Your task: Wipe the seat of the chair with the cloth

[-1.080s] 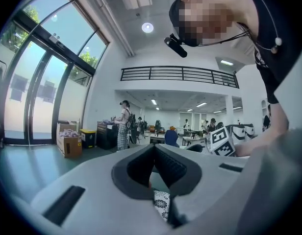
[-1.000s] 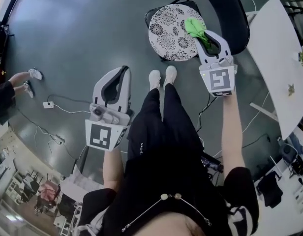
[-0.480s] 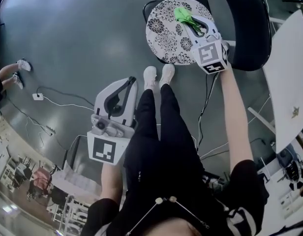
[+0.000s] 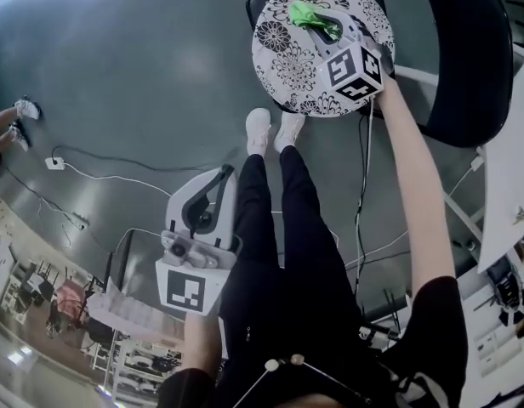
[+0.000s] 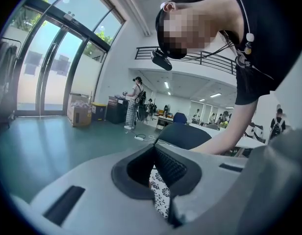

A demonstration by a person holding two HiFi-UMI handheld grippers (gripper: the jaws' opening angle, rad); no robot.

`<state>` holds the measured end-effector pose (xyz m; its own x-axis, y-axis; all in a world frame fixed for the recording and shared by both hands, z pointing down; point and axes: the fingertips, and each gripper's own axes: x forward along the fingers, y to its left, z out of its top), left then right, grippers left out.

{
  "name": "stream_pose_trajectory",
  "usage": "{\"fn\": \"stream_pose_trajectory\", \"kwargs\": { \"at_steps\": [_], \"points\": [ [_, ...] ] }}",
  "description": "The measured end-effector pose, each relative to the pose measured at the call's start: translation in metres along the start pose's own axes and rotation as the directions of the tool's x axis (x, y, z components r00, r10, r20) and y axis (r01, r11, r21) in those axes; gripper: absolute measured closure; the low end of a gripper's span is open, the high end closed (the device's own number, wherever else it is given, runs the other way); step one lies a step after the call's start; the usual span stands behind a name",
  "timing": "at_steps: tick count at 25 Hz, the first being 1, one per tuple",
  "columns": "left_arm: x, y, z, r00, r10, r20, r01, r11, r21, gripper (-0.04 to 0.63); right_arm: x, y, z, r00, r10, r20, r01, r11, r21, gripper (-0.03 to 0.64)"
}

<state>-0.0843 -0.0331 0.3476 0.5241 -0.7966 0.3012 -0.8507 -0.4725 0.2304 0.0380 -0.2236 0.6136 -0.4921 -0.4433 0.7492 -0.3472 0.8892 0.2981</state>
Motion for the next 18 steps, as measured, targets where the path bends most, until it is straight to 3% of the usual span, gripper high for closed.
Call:
{"fn": "stream_pose_trajectory", "kwargs": {
  "at_steps": [8,18],
  "points": [
    [0.013,0.006,-0.013,1.0,-0.002,-0.007,0.002,1.0,-0.02,0.591,0.058,-0.006,-0.022,0.996,0.046,-0.075,-0.05,0.997,-0.053,0.532],
    [0.013,0.003,-0.026,0.999,-0.007,-0.045,0.006,1.0,-0.026,0.591,0.079,0.009,-0.033,0.989,0.076,-0.124,-0.091,0.989,-0.115,0.532]
  ]
}}
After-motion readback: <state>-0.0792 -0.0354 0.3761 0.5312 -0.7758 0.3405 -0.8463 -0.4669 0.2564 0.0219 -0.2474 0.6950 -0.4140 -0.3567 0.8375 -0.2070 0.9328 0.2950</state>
